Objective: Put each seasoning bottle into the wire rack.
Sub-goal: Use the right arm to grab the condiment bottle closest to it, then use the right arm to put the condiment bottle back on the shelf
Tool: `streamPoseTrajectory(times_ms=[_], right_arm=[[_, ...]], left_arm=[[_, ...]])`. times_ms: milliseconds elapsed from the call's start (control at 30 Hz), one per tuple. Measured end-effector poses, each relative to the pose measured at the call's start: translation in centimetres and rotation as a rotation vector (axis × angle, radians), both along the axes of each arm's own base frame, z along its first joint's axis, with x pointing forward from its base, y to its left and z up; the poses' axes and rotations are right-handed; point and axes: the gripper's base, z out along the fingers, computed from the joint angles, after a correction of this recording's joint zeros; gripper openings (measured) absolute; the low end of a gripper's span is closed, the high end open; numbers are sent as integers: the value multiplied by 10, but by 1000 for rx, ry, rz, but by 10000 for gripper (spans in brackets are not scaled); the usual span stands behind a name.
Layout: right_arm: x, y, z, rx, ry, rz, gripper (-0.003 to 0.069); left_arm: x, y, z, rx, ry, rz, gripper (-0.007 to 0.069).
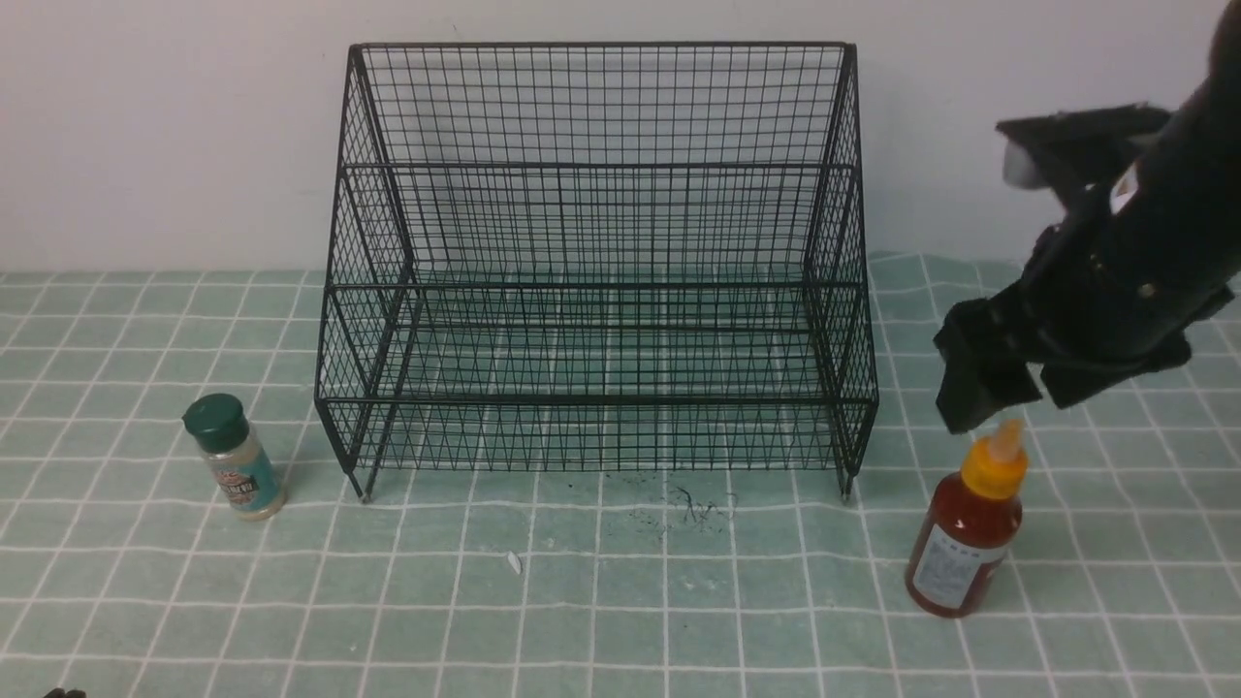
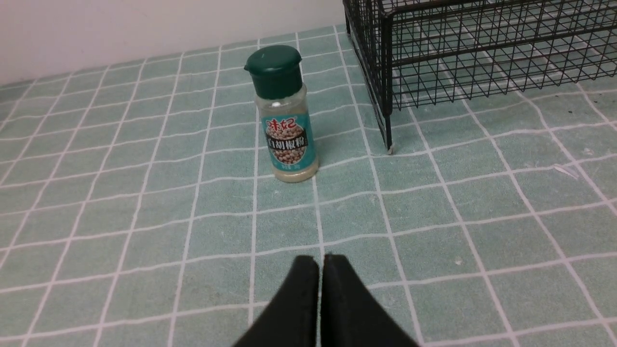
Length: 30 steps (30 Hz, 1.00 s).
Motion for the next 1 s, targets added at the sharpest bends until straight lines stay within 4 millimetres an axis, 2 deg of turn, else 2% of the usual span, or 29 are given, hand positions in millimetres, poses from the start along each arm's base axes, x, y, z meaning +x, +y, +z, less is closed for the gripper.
streamPoseTrajectory(times_ms=[167, 200, 233, 333, 400, 533, 633, 767, 867, 1000], right_arm=[[9, 1, -38, -53, 104, 3, 540], [10, 1, -39, -56, 106, 3, 537], [11, 1, -43, -64, 117, 10, 509], [11, 2, -46, -62, 122, 39, 285], [10, 2, -42, -57, 110, 45, 291], [-6, 4, -11, 11, 29, 66, 300], [-35, 12, 28, 77, -81, 120, 300], [-65, 30, 61, 134, -156, 219, 300], [-68, 43, 83, 158, -206, 272, 300], [-46, 55, 101, 145, -278, 281, 300]], left_arm=[[0, 0, 0, 0, 0, 0, -6], [0, 0, 0, 0, 0, 0, -6], [0, 0, 0, 0, 0, 0, -6], [0, 0, 0, 0, 0, 0, -6], [0, 0, 0, 0, 0, 0, -6], [0, 0, 0, 0, 0, 0, -6], [0, 0, 0, 0, 0, 0, -6], [0, 0, 0, 0, 0, 0, -6], [0, 0, 0, 0, 1, 0, -6], [0, 0, 0, 0, 1, 0, -6]])
